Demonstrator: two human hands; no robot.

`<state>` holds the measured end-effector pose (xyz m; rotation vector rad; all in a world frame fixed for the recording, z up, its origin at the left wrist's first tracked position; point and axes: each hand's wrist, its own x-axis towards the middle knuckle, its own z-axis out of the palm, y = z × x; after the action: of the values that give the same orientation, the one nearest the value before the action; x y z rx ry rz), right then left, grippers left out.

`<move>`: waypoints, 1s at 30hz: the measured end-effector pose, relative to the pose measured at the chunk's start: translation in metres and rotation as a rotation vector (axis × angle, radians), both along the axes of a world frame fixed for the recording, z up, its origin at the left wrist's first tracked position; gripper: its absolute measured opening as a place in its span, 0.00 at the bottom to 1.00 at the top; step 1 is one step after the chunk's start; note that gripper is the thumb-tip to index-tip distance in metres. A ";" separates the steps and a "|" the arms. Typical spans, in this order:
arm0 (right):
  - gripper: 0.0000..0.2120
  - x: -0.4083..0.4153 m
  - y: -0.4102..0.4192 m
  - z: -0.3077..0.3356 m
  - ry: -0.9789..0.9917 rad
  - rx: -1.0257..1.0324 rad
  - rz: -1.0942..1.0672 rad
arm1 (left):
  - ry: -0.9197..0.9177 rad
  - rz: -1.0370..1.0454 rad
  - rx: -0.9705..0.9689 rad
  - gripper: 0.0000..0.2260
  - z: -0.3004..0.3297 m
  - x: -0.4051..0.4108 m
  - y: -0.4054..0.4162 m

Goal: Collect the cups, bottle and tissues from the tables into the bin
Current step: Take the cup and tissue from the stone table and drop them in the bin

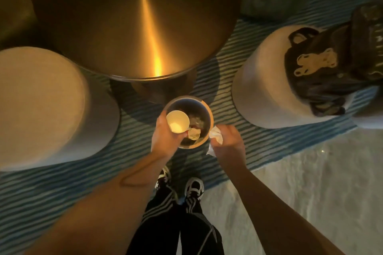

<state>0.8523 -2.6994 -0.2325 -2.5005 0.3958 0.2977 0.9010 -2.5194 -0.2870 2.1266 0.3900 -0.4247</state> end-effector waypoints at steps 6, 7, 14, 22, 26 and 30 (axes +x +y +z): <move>0.18 0.034 0.014 -0.060 0.047 -0.112 -0.004 | 0.046 -0.095 0.122 0.44 -0.050 0.012 0.010; 0.18 0.040 0.017 -0.068 0.055 -0.119 0.002 | 0.011 -0.094 0.128 0.41 -0.050 0.009 0.017; 0.24 0.070 0.046 -0.116 0.112 -0.080 0.037 | 0.084 -0.173 0.237 0.36 -0.055 -0.008 0.075; 0.33 0.061 0.042 -0.082 0.161 -0.097 0.121 | 0.069 -0.142 0.283 0.33 -0.004 -0.019 0.089; 0.30 0.054 0.041 -0.018 0.147 -0.073 0.186 | -0.016 -0.116 0.310 0.31 0.056 -0.024 0.092; 0.28 0.050 0.052 0.055 0.025 -0.060 0.301 | -0.089 -0.038 0.342 0.29 0.124 -0.040 0.105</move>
<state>0.9022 -2.6472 -0.1770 -2.6163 0.0353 0.4414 0.8611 -2.4139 -0.1633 2.4787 0.3926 -0.2989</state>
